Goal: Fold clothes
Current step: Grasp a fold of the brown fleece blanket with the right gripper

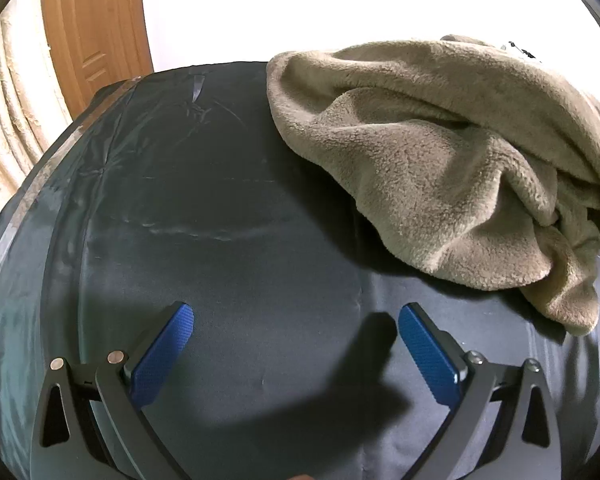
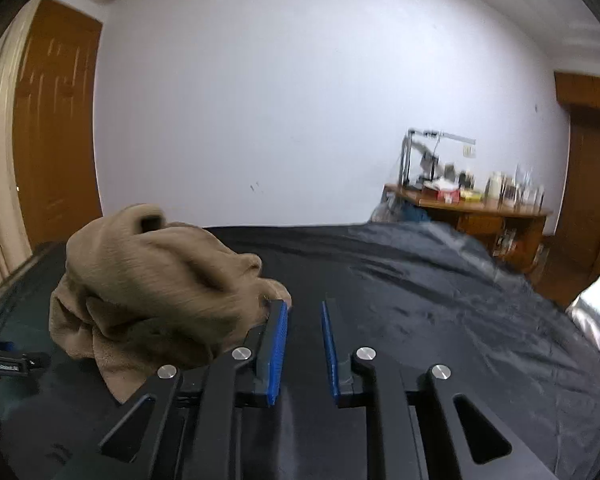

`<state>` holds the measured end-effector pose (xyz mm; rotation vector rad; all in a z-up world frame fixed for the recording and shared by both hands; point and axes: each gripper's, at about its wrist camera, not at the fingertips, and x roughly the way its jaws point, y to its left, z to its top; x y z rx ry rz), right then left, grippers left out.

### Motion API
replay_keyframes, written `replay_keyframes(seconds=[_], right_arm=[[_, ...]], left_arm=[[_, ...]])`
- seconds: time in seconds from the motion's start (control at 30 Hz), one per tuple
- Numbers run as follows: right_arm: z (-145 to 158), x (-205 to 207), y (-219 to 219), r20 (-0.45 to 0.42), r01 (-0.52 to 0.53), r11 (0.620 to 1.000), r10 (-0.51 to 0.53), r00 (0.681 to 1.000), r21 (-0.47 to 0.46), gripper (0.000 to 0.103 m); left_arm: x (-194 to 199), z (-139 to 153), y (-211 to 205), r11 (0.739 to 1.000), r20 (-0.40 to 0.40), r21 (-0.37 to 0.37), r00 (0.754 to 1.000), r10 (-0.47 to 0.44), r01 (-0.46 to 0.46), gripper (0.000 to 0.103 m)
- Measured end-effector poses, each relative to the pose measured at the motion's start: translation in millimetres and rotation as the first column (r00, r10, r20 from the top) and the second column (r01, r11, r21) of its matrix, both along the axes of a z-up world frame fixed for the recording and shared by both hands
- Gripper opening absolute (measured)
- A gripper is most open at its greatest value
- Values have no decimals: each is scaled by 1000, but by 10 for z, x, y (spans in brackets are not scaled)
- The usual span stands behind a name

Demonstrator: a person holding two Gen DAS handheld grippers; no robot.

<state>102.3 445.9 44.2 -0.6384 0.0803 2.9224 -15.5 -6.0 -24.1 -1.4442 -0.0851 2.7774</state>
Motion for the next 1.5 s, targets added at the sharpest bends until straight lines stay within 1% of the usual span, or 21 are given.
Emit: replay_keyframes(seconds=[0.07,0.1,0.17,0.2,0.23,0.37,0.43,0.57,0.63,0.73,0.87,1.0,1.07,1.1,1.13,1.17,1.2,1.3,1.37,1.43,1.5], right_arm=[[66,12,48,-23,-44,997,43,999,-67,20],[125,21,49,-29,-64,994,62,998,-91,24],[239,-34,16,-49,-127,982,121,991,-142,52],[270,-108,31,-63,-156,974,147,987,-162,84],[306,-174,17,-76,-186,966,175,982,-178,91],[482,-393,-294,-102,-317,923,302,948,-217,91],[557,-621,-428,-86,-384,892,374,923,-240,91],[685,-1237,-585,-8,-442,843,462,887,-307,91],[731,-1539,-653,41,-437,835,476,879,-333,91],[730,-1975,-849,136,-461,817,530,837,-346,91],[609,-2314,-1101,262,-473,821,556,788,-319,91],[407,-2594,-1240,365,-455,835,546,754,-310,90],[311,-2673,-1292,399,-457,832,552,732,-314,85],[264,-2687,-1316,410,-462,827,561,719,-321,69],[218,-2701,-1340,420,-468,821,570,706,-327,48],[172,-2714,-1364,431,-474,815,579,692,-334,41],[137,-2711,-1391,434,-482,809,588,683,-336,31],[173,-2506,-1479,369,-550,777,630,684,-307,22],[262,-2273,-1553,308,-614,742,671,675,-271,20],[331,-2006,-1661,263,-678,698,716,647,-231,19],[324,-1738,-1824,252,-735,653,753,607,-182,19]], left_arm=[[31,5,30,1000,0,0,1000,-1,1,103],[35,5,23,1000,0,1,1000,-1,1,103],[42,7,9,1000,0,3,1000,-2,2,103],[46,7,3,1000,-1,5,1000,-2,2,103],[51,7,-3,1000,-1,7,1000,-2,2,103],[77,19,3,1000,0,6,1000,-5,5,103],[82,20,7,1000,1,5,1000,-8,8,103],[107,28,-23,1000,2,13,1000,-13,13,103],[117,35,-25,1000,3,16,1000,-12,12,103],[147,46,-23,1000,5,24,1000,-11,11,103],[178,58,-55,999,6,51,1000,8,-8,103],[203,82,-128,995,6,87,999,38,-39,103],[189,89,-166,995,0,91,999,44,-44,103],[169,89,-193,995,-3,92,999,46,-45,103],[150,90,-221,995,-6,93,999,47,-47,103],[132,90,-247,994,-9,94,999,49,-48,103],[134,91,-248,995,-9,93,999,49,-48,103],[96,95,-265,995,-12,91,999,49,-48,103],[8,83,-327,995,-16,90,999,50,-48,103],[10,83,-332,995,-20,89,998,53,-51,103],[3,93,-361,994,-27,93,998,59,-57,103]])
